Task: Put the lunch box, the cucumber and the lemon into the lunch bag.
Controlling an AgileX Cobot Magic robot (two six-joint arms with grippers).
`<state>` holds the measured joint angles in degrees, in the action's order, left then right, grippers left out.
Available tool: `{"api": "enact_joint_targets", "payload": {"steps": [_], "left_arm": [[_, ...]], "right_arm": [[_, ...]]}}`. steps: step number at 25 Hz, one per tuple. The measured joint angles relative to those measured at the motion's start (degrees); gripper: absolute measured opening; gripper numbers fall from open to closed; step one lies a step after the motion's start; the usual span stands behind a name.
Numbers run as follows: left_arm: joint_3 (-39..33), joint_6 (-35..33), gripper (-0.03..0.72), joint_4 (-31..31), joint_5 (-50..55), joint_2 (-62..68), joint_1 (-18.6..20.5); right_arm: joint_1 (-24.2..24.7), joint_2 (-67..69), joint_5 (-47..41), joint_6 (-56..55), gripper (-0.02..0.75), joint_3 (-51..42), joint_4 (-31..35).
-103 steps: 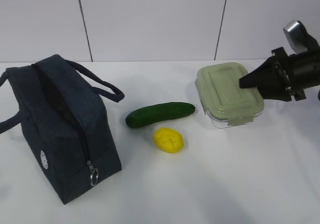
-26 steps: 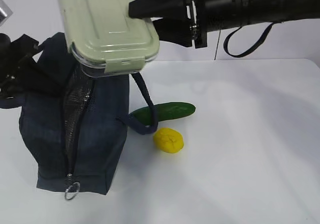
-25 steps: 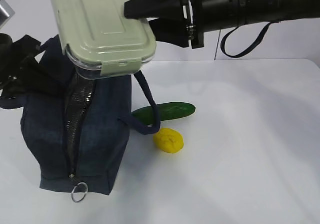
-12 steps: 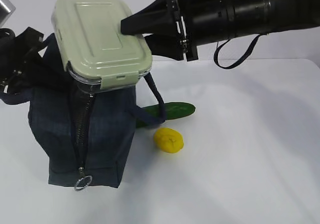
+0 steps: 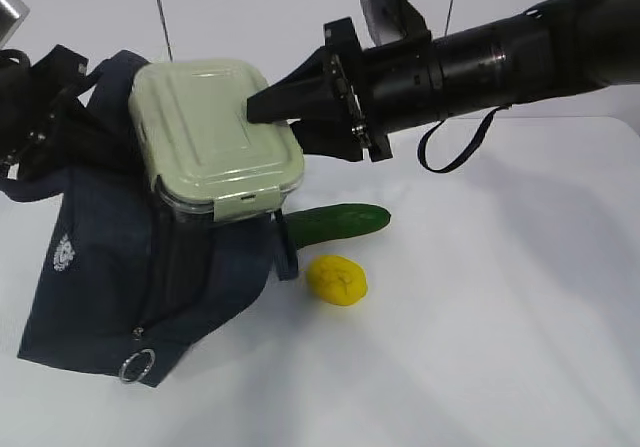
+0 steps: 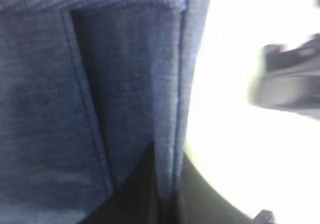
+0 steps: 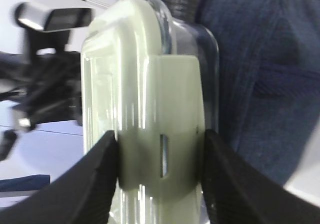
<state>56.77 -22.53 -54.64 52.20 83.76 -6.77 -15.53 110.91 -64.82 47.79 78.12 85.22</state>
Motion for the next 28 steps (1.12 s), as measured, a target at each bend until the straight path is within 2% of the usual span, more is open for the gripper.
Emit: {"api": "enact_joint_targets", "payload": {"steps": [12,20,28], "left_arm": [[1.5,0.1,-0.003,-3.7,0.2,0.1,0.0],[1.5,0.0,-0.003,-6.1,0.5,0.1,0.0],[1.5,-1.5,-0.003,-9.1,1.6,0.1,0.0]], "right_arm": [[-0.1,2.8,5.2,0.0,0.359,0.0,-1.9],[-2.1,3.7,5.7,0.9,0.359,0.0,2.4],[-4.5,4.3,6.7,1.8,0.358,0.5,3.6]]}}
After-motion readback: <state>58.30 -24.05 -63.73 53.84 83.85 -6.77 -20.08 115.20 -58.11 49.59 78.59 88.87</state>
